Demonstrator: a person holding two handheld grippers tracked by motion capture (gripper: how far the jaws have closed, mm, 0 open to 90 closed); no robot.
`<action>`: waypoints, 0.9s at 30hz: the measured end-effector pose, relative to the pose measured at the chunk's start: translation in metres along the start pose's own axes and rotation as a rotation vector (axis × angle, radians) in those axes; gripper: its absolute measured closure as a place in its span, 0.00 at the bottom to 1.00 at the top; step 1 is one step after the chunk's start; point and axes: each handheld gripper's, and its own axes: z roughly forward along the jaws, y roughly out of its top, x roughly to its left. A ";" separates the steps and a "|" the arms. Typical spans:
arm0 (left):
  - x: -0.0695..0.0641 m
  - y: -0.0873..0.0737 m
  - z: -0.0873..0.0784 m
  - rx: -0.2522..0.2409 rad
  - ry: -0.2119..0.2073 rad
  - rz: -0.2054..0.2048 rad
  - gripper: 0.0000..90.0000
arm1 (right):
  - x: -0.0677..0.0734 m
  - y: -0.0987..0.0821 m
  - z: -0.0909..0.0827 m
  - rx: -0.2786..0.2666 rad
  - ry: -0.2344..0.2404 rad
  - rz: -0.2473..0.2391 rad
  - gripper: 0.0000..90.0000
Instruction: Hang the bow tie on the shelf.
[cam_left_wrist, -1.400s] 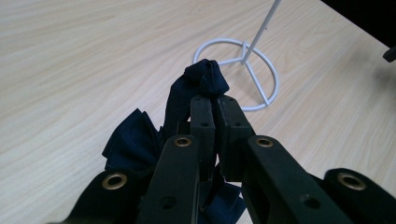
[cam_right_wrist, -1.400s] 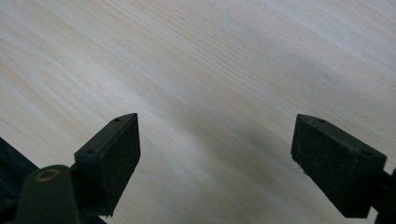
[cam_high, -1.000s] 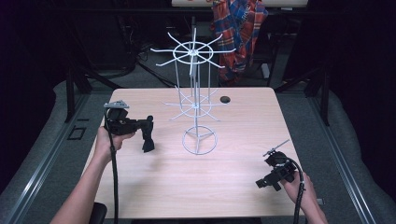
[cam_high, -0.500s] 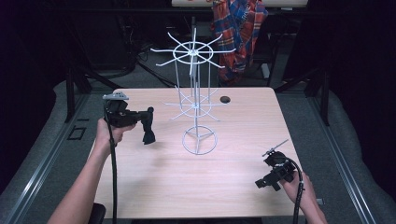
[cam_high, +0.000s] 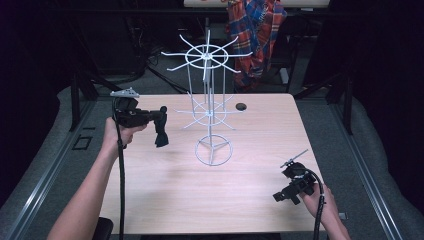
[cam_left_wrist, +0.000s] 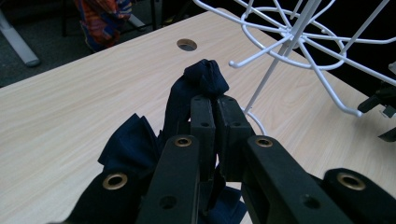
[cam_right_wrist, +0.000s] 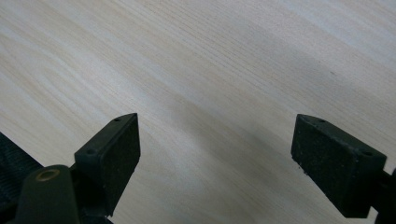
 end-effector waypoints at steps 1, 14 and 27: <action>0.000 0.001 0.000 -0.001 -0.001 -0.002 0.96 | 0.000 0.000 0.000 -0.010 0.004 0.004 0.17; -0.001 0.020 0.004 0.013 -0.005 0.022 0.96 | 0.000 0.000 0.001 -0.010 0.009 0.011 0.17; -0.008 0.033 0.011 0.032 -0.035 0.064 0.96 | 0.001 -0.001 0.001 -0.022 0.014 0.016 0.17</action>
